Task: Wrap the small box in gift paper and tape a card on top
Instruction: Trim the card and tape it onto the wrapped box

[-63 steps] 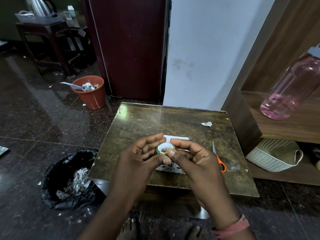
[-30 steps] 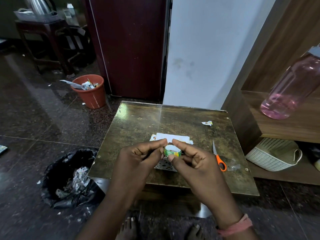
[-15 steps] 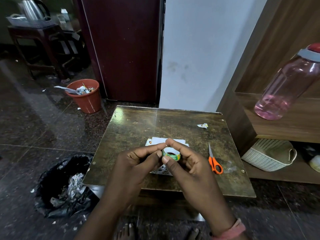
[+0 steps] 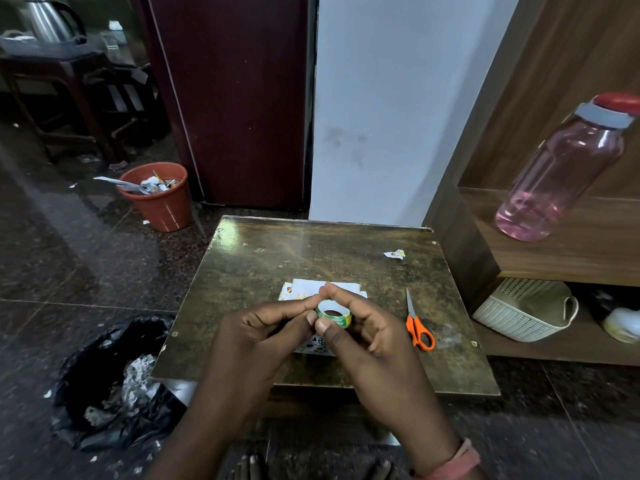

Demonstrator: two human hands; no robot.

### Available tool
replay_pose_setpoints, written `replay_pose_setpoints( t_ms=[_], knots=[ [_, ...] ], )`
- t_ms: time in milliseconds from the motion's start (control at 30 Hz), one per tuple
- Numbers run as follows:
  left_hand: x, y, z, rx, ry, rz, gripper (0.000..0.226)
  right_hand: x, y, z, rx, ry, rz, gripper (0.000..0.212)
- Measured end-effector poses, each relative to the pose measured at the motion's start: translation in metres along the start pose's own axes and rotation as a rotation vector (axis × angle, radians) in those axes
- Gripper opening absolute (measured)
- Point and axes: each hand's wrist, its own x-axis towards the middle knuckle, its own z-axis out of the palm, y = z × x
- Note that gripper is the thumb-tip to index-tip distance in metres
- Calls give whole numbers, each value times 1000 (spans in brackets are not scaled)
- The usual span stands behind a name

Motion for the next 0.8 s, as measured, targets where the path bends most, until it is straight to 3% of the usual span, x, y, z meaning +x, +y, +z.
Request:
replay_pose_setpoints(
  t_ms=[800],
  knots=[
    [1, 1, 2, -80, 47, -25, 22, -2, -2, -3, 9, -51, 9, 45]
  ],
)
